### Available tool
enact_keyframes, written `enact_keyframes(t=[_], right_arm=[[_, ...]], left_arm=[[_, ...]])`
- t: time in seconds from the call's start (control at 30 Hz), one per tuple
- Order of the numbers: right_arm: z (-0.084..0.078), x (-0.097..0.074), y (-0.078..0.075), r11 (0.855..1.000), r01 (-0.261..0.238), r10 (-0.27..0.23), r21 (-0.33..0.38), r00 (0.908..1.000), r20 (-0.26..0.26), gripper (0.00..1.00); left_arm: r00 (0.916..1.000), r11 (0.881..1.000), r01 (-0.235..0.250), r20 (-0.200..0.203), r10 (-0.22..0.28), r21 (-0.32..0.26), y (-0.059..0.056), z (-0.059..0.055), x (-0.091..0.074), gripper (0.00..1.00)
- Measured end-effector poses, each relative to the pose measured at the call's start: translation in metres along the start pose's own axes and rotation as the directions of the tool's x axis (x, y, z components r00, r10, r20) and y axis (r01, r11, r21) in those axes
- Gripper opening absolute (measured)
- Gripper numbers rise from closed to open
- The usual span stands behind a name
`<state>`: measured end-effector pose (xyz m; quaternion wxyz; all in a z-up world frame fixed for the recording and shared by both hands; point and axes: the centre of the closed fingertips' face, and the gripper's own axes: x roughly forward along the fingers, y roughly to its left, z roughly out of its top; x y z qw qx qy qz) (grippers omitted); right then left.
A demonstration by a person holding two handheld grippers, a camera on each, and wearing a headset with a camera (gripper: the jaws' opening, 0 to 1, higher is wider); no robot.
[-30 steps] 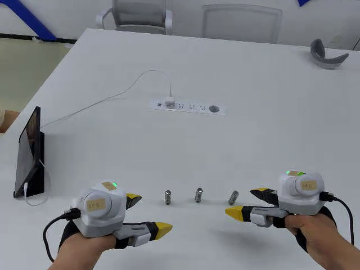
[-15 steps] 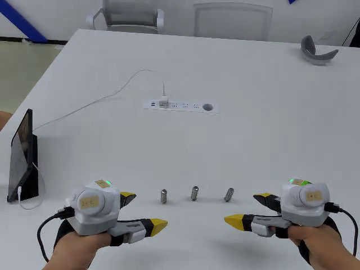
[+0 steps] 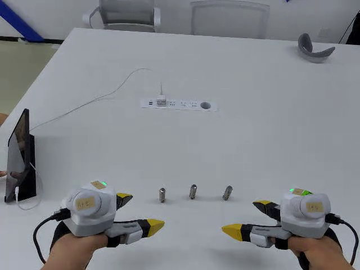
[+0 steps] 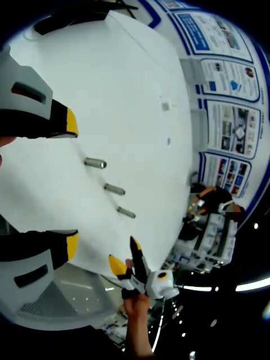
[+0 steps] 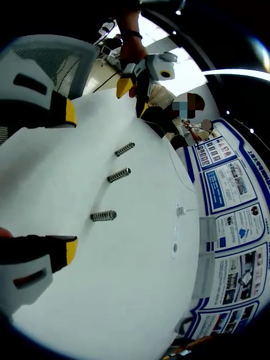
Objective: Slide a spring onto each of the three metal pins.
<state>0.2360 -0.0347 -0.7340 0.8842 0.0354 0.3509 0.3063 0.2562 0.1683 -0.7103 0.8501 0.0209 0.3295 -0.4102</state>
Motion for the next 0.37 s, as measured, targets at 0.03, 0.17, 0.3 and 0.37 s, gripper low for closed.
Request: enact_keyframes(t=[0.03, 0.17, 0.3, 0.37], right_arm=[[0.0001, 0.0003, 0.0001, 1.0, 0.0, 0.0, -0.002, 1.0, -0.002, 0.8], [0.0007, 0.0011, 0.0004, 1.0, -0.001, 0.0, -0.005, 1.0, -0.004, 0.8], [0.0002, 0.0016, 0.0016, 1.0, -0.001, 0.001, -0.006, 1.0, -0.007, 0.8], [-0.0003, 0.0017, 0.0019, 1.0, 0.0, 0.0, -0.005, 1.0, -0.009, 0.81]], left_arm=[[1.0, 1.0, 0.0, 0.0, 0.0, 0.0, -0.0002, -0.0001, -0.0002, 0.67], [1.0, 1.0, 0.002, -0.002, -0.002, -0.001, -0.0006, -0.0014, 0.0002, 0.67], [1.0, 1.0, 0.005, -0.004, -0.005, -0.001, -0.0014, -0.0026, -0.0002, 0.67], [1.0, 1.0, 0.005, -0.007, -0.005, 0.002, -0.0018, -0.003, -0.0007, 0.67]])
